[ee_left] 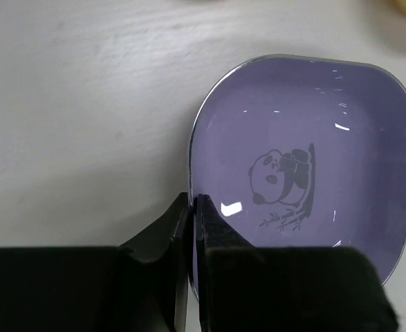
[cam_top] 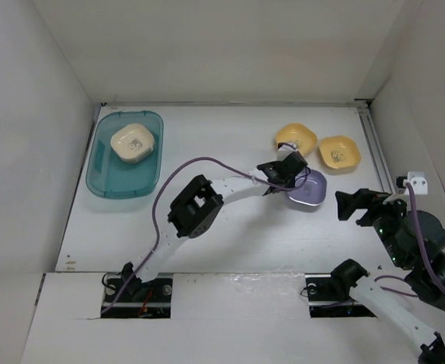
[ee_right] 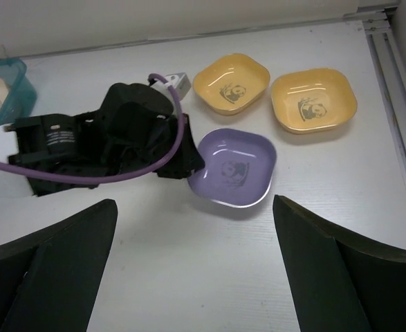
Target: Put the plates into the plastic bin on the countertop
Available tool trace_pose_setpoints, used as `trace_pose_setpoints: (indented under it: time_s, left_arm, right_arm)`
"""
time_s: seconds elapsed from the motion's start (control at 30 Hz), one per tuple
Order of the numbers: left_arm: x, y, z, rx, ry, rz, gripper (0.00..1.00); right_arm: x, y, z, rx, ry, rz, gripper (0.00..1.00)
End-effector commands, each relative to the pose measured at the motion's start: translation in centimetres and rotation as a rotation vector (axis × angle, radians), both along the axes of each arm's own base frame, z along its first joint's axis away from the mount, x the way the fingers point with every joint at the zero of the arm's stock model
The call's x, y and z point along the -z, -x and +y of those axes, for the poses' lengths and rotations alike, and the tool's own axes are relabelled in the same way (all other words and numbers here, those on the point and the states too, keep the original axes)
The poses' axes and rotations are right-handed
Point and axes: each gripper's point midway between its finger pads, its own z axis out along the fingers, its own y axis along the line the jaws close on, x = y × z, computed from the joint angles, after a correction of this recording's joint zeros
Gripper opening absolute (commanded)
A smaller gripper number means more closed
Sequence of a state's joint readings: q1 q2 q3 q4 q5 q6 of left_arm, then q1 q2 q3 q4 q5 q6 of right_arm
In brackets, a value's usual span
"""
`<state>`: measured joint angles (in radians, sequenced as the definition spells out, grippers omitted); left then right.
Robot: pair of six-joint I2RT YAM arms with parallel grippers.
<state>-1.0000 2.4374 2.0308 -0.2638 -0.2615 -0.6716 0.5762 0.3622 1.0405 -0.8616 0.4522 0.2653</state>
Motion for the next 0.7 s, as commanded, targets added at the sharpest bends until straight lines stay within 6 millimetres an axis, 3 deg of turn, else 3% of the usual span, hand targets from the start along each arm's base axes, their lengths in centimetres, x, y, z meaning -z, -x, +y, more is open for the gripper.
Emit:
trace_pose_setpoints:
  time_s: [0.0, 0.03, 0.07, 0.1, 0.17, 0.2, 0.27, 0.3, 0.33, 0.4, 0.43, 0.53, 0.57, 0.63, 0.67]
  left_arm:
    - [-3.9, 1.7, 4.0, -0.009, -0.042, -0.027, 0.00]
    - [-4.8, 1.7, 5.1, 0.007, -0.046, -0.030, 0.00]
    - [-8.2, 1.0, 6.3, -0.016, -0.001, -0.060, 0.00]
    - [-8.2, 1.3, 7.8, -0.013, -0.019, -0.044, 0.00]
    - [-10.2, 0.6, 10.8, -0.057, -0.022, -0.041, 0.00]
    - [-12.7, -1.0, 14.1, -0.125, -0.002, -0.067, 0.00]
    - [-14.7, -2.5, 18.4, -0.217, -0.010, -0.087, 0.00]
    - [-17.1, -3.1, 20.7, -0.267, 0.024, -0.110, 0.00]
    - [-17.7, -5.4, 25.2, -0.370, 0.016, -0.117, 0.00]
    - [-19.2, -6.9, 30.1, -0.479, 0.015, -0.133, 0.00]
    - [-20.3, -8.7, 35.1, -0.594, 0.019, -0.157, 0.00]
    - [-20.6, -10.3, 42.5, -0.736, 0.014, -0.152, 0.00]
    - [-21.0, -11.1, 47.2, -0.842, 0.031, -0.154, 0.00]
    - [-19.9, -11.8, 50.8, -0.905, 0.059, -0.122, 0.00]
    - [-18.6, -12.1, 53.8, -0.955, 0.063, -0.089, 0.00]
  right_arm:
    - [-0.6, -0.6, 0.4, -0.001, -0.021, -0.044, 1.00]
    - [-0.5, -1.2, 1.0, -0.013, -0.020, -0.039, 1.00]
    - [-0.7, -1.5, 1.2, -0.013, -0.024, -0.045, 1.00]
    - [-0.3, -1.9, 1.7, -0.028, -0.021, -0.035, 1.00]
    - [-0.1, -3.3, 3.0, -0.045, -0.024, -0.035, 1.00]
    - [-0.1, -3.8, 3.8, -0.071, -0.030, -0.036, 1.00]
    - [0.0, -5.6, 5.4, -0.099, -0.028, -0.051, 1.00]
    - [0.1, -6.3, 6.2, -0.116, -0.023, -0.054, 1.00]
    - [0.3, -6.9, 7.2, -0.155, -0.019, -0.054, 1.00]
    - [0.7, -8.9, 9.2, -0.196, 0.007, -0.053, 1.00]
    - [0.8, -9.5, 9.8, -0.208, 0.017, -0.054, 1.00]
    - [1.8, -12.2, 11.1, -0.202, 0.042, -0.024, 1.00]
    - [2.0, -12.8, 11.3, -0.203, 0.044, -0.015, 1.00]
    - [2.7, -14.2, 12.2, -0.219, 0.064, 0.016, 1.00]
    - [3.1, -14.6, 12.5, -0.234, 0.062, 0.027, 1.00]
